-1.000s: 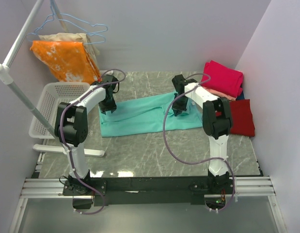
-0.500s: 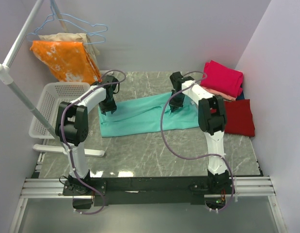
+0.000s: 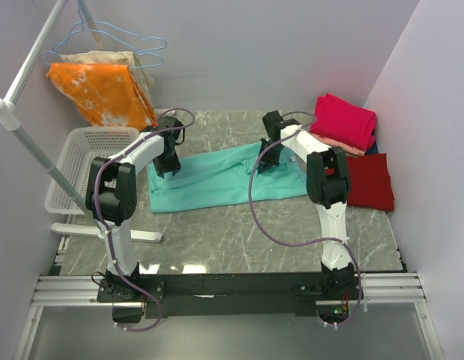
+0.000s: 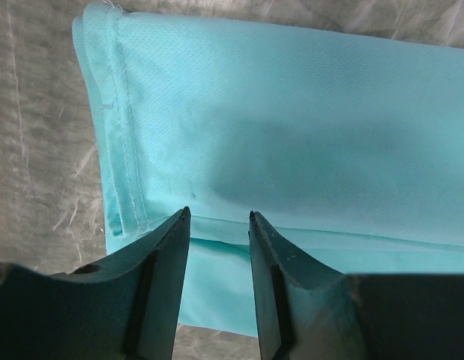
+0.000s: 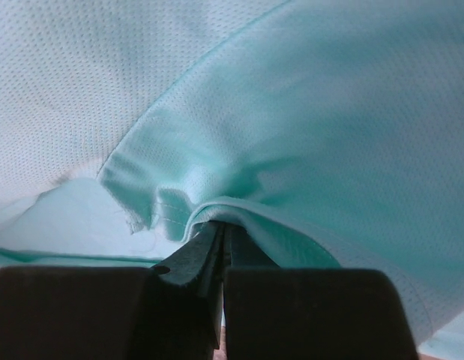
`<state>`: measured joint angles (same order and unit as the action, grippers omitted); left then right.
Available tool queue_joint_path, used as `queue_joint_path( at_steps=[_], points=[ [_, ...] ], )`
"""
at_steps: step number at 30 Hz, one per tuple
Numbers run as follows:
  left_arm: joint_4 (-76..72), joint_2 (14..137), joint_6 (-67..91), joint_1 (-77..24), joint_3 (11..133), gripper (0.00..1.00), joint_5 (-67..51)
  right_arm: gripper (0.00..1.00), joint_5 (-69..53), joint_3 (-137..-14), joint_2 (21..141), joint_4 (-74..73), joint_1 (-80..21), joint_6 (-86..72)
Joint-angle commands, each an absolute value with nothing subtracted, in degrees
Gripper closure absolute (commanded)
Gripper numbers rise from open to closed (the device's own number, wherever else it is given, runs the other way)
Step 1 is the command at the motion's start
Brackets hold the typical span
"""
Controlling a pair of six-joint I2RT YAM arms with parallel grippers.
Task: Fold and stack the t-shirts
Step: Fold the tshirt
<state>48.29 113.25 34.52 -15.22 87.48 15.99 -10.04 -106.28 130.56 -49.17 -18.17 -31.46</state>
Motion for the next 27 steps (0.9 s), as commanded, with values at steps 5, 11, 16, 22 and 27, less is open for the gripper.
queue_joint_path(
  at_steps=[5,11,16,22,27],
  points=[
    [48.1,113.6,33.9,-15.4,89.5,0.57,15.5,1.0,-20.6,-105.1,129.1,-44.0,-18.8,-30.5],
    [48.1,113.9,33.7,-15.4,89.7,0.57,15.6,1.0,-24.4,-107.3,132.3,-45.4,-18.9,-29.6],
    [48.2,114.0,33.6,-15.3,89.9,0.57,15.6,1.0,-15.6,-112.1,134.1,-52.3,-18.8,-28.8],
    [47.8,114.0,33.6,-15.4,89.7,0.57,15.2,1.0,-19.1,-108.2,128.1,-46.7,-17.9,-28.3],
    [47.7,113.8,33.7,-15.4,89.4,0.57,15.1,0.98,-22.3,-106.6,122.3,-43.2,-17.2,-29.0]
  ],
)
